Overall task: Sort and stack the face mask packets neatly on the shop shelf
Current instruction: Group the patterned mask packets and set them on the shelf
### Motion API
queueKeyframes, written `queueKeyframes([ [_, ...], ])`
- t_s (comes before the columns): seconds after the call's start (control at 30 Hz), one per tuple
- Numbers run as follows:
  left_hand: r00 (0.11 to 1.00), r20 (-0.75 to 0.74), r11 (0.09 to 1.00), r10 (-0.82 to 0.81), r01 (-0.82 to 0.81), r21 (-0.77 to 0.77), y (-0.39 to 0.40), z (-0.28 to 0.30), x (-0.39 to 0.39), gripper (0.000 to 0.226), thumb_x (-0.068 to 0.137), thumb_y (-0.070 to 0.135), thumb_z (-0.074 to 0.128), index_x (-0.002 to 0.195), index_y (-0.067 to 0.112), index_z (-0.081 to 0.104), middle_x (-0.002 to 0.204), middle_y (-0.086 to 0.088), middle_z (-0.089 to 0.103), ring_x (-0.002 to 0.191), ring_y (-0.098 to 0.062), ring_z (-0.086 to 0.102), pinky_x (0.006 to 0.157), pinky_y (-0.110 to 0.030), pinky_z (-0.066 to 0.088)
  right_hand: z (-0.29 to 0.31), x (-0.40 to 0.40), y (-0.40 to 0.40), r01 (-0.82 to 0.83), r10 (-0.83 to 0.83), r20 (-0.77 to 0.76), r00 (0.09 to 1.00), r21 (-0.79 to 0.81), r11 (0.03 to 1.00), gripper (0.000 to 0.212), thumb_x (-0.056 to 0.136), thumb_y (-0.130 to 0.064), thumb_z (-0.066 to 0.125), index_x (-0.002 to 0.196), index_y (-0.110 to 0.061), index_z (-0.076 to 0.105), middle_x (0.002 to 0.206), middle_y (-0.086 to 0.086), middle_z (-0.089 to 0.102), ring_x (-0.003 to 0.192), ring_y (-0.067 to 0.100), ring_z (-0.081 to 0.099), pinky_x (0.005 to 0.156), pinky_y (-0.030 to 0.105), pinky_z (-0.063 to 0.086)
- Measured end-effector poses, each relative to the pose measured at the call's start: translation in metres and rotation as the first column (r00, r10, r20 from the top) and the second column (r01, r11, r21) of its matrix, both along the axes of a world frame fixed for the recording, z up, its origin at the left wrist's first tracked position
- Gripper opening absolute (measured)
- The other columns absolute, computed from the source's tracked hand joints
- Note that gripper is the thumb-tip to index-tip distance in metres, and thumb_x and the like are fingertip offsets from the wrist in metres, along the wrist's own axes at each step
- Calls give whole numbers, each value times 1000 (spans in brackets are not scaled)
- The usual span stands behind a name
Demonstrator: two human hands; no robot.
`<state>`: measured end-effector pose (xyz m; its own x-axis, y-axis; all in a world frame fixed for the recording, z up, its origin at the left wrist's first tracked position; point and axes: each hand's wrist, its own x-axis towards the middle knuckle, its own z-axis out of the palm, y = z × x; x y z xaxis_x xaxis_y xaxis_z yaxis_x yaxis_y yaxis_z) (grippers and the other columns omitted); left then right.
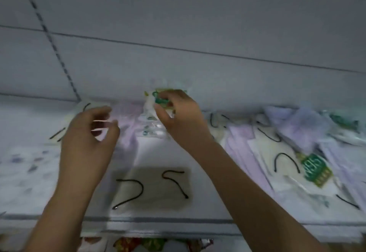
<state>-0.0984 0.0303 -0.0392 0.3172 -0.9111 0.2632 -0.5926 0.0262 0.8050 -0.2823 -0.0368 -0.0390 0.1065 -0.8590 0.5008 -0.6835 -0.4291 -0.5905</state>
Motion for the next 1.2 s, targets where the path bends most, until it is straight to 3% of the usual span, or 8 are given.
queueKeyframes([
  [0.13, 922, 21, 920, -387, 385, 66, -14, -23, -121, 16, 93, 19, 64, 109, 23, 68, 86, 14, 65, 73, 13, 60, 65, 2, 38, 5, -108, 8, 258, -257, -31, 966, 66, 964, 31, 93, -24, 63, 120, -10, 65, 117, 6, 67, 104, 22, 62, 89, 33, 48],
  [0.33, 788, -5, 780, -615, 610, 139, -15, -52, -255, 24, 91, 18, 66, 115, 20, 67, 101, 8, 68, 86, -1, 63, 75, -9, 48, -10, -253, 39, 483, -484, -40, 874, 178, 857, 37, 92, -17, 63, 127, -8, 62, 127, 11, 64, 115, 27, 59, 98, 30, 40],
  [0.6, 819, 65, 820, -571, 564, 95, -6, -44, -431, 16, 93, 26, 63, 108, 24, 68, 98, 10, 66, 85, -5, 61, 79, -25, 53, -28, -442, 68, 654, -635, -175, 753, 307, 691, 54, 92, -36, 64, 134, -4, 49, 127, 17, 55, 117, 34, 55, 95, 38, 44],
  [0.73, 758, 363, 836, -541, 439, 329, 5, -47, -514, 57, 85, 55, 64, 132, 26, 52, 121, -3, 57, 113, -26, 53, 93, -37, 44, -45, -513, 77, 553, -401, -381, 833, 604, 574, 79, 81, -62, 67, 132, -5, 45, 126, 15, 60, 117, 31, 57, 92, 37, 48],
  [0.83, 698, 481, 823, -530, 289, 489, 4, -57, -541, 81, 81, 64, 65, 147, 29, 33, 135, -8, 44, 124, -31, 40, 100, -41, 33, -60, -517, 77, 360, -230, -278, 933, 703, 613, 76, 74, -54, 79, 125, -7, 49, 112, 9, 66, 108, 26, 61, 85, 31, 44],
  [1.07, 738, 454, 841, -500, 288, 458, 7, -58, -543, 67, 83, 40, 72, 141, 29, 41, 128, -3, 53, 118, -27, 44, 94, -37, 32, -68, -529, 81, 284, -275, -121, 954, 663, 693, 51, 80, -32, 80, 119, -8, 58, 107, 8, 67, 95, 18, 59, 73, 23, 38],
  [1.13, 784, 445, 888, -432, 284, 362, 6, -58, -545, 60, 84, 39, 72, 137, 25, 50, 126, -6, 55, 117, -30, 45, 94, -40, 34, -64, -536, 85, 317, -263, -180, 948, 622, 716, 40, 82, -31, 78, 109, -7, 61, 101, 8, 66, 98, 23, 60, 75, 25, 40],
  [1.2, 854, 429, 953, -296, 234, 192, -4, -54, -543, 58, 88, 40, 69, 139, 18, 51, 131, -12, 52, 120, -33, 42, 96, -43, 35, -57, -545, 87, 299, -276, -128, 953, 561, 772, 25, 82, -29, 78, 85, -12, 59, 79, 3, 60, 78, 20, 56, 63, 20, 36],
])
